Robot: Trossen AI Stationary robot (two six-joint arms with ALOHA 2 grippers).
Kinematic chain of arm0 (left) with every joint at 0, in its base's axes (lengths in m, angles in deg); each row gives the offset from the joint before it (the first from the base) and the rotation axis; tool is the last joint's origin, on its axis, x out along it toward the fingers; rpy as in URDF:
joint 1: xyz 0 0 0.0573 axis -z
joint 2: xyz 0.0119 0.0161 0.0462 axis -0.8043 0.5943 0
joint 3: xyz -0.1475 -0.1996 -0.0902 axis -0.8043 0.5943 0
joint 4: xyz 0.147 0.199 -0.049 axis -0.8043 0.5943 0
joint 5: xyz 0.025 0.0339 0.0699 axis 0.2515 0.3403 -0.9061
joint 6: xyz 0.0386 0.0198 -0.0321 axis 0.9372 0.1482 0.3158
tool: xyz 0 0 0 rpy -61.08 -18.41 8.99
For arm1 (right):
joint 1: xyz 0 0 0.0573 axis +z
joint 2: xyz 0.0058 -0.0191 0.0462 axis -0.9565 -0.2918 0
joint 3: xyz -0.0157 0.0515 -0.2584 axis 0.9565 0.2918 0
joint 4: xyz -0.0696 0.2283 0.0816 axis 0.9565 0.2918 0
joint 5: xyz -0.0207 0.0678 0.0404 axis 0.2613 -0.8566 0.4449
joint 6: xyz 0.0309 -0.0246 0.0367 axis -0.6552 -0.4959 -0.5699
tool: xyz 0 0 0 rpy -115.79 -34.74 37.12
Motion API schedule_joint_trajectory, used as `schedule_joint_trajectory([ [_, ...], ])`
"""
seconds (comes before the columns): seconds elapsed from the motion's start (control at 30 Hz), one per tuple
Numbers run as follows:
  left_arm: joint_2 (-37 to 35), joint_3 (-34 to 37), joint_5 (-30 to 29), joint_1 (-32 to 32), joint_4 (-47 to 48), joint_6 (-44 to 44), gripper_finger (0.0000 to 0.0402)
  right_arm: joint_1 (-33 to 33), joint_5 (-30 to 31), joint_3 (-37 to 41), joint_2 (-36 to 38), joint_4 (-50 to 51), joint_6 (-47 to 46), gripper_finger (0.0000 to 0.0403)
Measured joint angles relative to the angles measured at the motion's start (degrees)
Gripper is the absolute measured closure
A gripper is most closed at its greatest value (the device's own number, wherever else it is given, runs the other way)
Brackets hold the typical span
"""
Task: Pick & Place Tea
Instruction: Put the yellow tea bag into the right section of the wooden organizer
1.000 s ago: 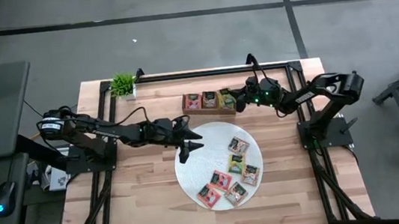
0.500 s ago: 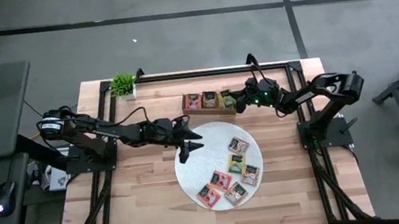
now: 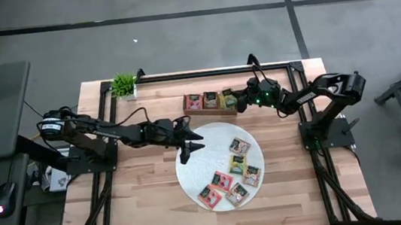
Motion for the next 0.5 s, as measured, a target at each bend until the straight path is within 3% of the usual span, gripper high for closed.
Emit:
schedule_joint_trajectory([
  [0.5,0.0,0.0,0.5,0.0,0.0,0.1,0.023,0.0,0.2,-0.1,0.0,0.1,-5.5,0.0403],
])
